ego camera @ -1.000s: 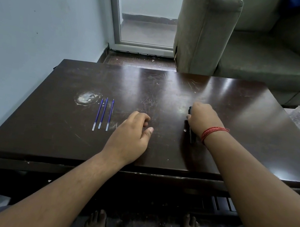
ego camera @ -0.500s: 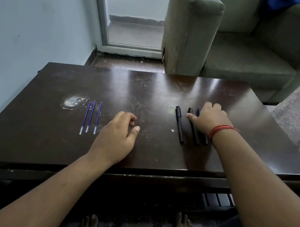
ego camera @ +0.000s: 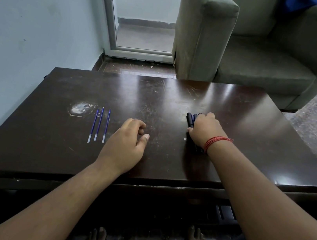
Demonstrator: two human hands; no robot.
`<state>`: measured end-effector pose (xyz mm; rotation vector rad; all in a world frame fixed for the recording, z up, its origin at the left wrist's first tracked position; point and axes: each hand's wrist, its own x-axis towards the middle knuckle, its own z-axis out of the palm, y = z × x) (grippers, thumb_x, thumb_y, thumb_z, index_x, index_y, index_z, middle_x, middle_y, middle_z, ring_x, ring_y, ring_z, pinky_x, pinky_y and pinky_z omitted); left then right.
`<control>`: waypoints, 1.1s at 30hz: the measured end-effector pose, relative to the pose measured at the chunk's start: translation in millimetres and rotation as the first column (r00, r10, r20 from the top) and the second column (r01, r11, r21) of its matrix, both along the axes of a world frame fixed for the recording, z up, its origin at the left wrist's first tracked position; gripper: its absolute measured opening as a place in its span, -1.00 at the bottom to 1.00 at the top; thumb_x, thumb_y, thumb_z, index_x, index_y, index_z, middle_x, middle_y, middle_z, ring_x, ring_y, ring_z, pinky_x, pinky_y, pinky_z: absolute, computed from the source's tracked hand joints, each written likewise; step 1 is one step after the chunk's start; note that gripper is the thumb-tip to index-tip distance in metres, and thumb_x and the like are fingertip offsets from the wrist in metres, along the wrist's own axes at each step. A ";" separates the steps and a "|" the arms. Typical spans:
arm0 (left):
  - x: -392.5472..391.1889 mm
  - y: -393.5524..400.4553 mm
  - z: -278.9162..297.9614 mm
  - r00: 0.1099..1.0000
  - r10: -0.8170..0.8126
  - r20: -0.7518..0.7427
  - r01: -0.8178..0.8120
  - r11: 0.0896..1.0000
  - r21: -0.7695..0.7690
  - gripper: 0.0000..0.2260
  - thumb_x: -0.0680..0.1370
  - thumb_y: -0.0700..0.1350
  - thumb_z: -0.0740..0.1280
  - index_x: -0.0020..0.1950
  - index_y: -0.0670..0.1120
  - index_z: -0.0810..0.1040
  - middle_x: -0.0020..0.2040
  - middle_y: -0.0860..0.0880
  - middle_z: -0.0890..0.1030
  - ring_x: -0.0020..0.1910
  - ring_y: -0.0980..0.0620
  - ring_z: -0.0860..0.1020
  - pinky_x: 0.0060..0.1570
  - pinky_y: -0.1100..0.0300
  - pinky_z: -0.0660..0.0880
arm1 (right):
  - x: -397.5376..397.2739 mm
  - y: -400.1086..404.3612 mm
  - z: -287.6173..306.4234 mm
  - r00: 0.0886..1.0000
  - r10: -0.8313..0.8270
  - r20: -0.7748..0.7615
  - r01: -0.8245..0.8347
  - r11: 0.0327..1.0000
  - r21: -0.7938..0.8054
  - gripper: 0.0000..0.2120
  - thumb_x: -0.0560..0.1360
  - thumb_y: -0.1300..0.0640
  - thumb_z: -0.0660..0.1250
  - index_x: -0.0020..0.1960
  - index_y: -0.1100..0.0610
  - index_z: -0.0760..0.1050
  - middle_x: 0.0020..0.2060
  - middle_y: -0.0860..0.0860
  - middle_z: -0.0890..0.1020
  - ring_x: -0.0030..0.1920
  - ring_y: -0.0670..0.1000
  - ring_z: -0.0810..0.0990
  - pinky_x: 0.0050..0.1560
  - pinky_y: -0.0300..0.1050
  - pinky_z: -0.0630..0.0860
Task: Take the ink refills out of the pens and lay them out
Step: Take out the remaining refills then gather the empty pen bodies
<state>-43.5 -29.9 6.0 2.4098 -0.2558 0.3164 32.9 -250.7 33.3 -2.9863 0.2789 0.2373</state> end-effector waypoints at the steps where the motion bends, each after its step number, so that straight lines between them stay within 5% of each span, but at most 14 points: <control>1: 0.2 0.2 -0.1 1.000 0.004 0.002 -0.004 1.000 -0.003 -0.83 0.61 -0.05 0.30 0.18 -0.04 0.49 0.03 0.11 0.50 -0.20 0.15 0.51 -0.09 0.15 0.51 | 0.3 -0.4 0.0 1.000 0.003 -0.004 -0.003 1.000 -0.001 -0.48 0.57 -0.07 0.30 0.37 0.24 0.35 0.27 0.22 0.36 0.25 0.26 0.44 0.18 0.08 0.47; 7: 4.0 6.6 7.0 1.000 0.017 0.026 -0.017 1.000 0.010 -0.83 0.60 -0.08 0.31 0.17 -0.07 0.51 0.04 0.05 0.52 -0.11 0.09 0.52 -0.04 0.14 0.48 | -8.2 -0.7 5.3 0.975 0.126 0.185 -0.113 0.990 -0.083 -0.51 0.57 -0.15 0.27 0.31 0.20 0.37 0.24 0.18 0.42 0.24 0.22 0.42 0.18 0.07 0.46; 11: 17.5 43.6 17.1 0.990 0.083 0.113 -0.101 0.981 0.166 -0.83 0.56 -0.24 0.31 0.14 -0.19 0.53 0.06 -0.16 0.55 0.05 -0.19 0.53 0.11 -0.07 0.47 | -24.8 32.8 6.3 0.875 0.360 0.322 -0.382 0.924 0.005 -0.61 0.56 -0.04 0.31 0.25 0.21 0.45 0.18 0.15 0.47 0.22 0.19 0.44 0.23 0.03 0.43; 14: 26.7 90.0 21.6 0.980 0.196 0.017 -0.193 0.942 0.274 -0.71 0.54 -0.34 0.28 0.26 -0.24 0.52 0.22 -0.23 0.54 0.23 -0.26 0.46 0.29 -0.04 0.33 | -44.4 75.3 -8.5 0.809 0.505 0.300 -0.549 0.832 0.080 -0.64 0.53 0.02 0.33 0.25 0.19 0.46 0.18 0.12 0.48 0.21 0.18 0.46 0.26 0.05 0.45; 19: 32.5 133.7 13.3 0.941 0.197 -0.275 -0.072 0.911 0.407 -0.48 0.64 -0.21 0.25 0.59 -0.17 0.21 0.62 -0.10 0.19 0.60 -0.08 0.10 0.53 0.17 -0.03 | -54.9 136.1 -29.5 0.758 0.580 0.298 -0.636 0.758 0.144 -0.52 0.55 0.08 0.33 0.42 0.19 0.35 0.41 0.11 0.39 0.41 0.15 0.33 0.40 0.00 0.33; 25: 39.0 133.6 0.8 0.903 0.157 -0.400 0.035 0.901 0.433 -0.47 0.67 -0.04 0.21 0.63 0.03 0.14 0.64 0.14 0.05 0.63 0.01 -0.09 0.58 -0.10 -0.08 | -39.3 178.5 -33.9 0.741 0.621 0.255 -0.663 0.737 0.134 -0.42 0.59 0.09 0.28 0.55 0.17 0.19 0.50 0.16 0.28 0.51 0.14 0.21 0.49 -0.04 0.17; 33: 45.0 114.7 -7.7 0.915 0.051 -0.400 0.111 0.922 0.371 -0.46 0.66 -0.05 0.24 0.62 0.06 0.15 0.63 0.16 0.08 0.63 0.01 -0.03 0.57 -0.09 -0.12 | -32.8 177.6 -36.2 0.723 0.653 0.226 -0.688 0.708 0.159 -0.50 0.60 0.09 0.25 0.51 0.15 0.28 0.51 0.06 0.31 0.52 0.12 0.22 0.50 -0.08 0.14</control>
